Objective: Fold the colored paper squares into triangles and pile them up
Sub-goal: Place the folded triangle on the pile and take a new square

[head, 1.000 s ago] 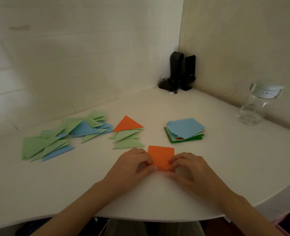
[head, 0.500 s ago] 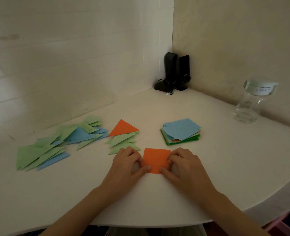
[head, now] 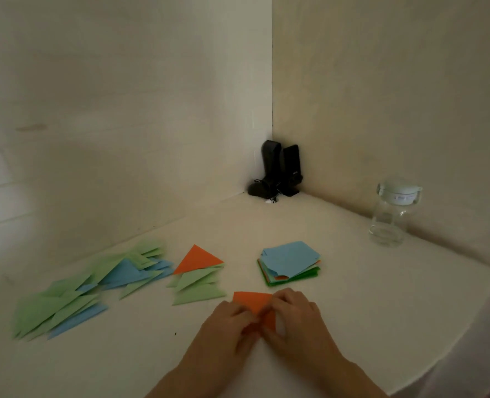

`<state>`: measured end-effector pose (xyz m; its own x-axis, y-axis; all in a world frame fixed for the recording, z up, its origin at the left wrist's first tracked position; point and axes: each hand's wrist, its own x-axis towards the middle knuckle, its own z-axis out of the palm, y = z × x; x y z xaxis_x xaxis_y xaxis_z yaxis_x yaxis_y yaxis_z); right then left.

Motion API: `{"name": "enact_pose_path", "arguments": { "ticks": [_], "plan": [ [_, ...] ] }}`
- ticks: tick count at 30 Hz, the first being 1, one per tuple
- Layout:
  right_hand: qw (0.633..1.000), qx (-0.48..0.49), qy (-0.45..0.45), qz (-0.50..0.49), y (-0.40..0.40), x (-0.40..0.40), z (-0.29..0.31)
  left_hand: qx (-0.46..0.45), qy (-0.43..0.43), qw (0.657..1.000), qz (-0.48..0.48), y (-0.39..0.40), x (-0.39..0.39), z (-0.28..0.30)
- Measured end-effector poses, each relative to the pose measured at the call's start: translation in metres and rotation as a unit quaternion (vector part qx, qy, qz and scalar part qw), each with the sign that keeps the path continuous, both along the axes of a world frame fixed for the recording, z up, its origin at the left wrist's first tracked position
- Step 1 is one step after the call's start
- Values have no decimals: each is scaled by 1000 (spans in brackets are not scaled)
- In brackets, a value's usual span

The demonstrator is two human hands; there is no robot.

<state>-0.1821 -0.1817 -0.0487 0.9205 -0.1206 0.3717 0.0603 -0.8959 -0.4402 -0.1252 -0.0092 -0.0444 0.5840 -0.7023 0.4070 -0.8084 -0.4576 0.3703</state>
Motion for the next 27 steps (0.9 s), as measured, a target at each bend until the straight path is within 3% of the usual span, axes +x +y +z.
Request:
{"name": "enact_pose_path", "arguments": {
  "ticks": [3, 7, 15, 20, 27],
  "plan": [
    [999, -4, 32, 25, -8, 4, 9, 31, -44, 999, 4, -2, -5, -1],
    [995, -23, 84, 38, -16, 6, 20, 30, -30, 999, -8, 5, -1, 5],
    [987, 102, -4, 126, -18, 8, 7, 14, -11, 999, -45, 24, 12, 10],
    [978, 110, -32, 175, -15, 11, 12, -1, -3, 998, -62, 27, 18, 15],
    [983, 2, -60, 174, -14, 22, -4, -21, -2, 997, -80, 31, 25, 15]
  ]
}}
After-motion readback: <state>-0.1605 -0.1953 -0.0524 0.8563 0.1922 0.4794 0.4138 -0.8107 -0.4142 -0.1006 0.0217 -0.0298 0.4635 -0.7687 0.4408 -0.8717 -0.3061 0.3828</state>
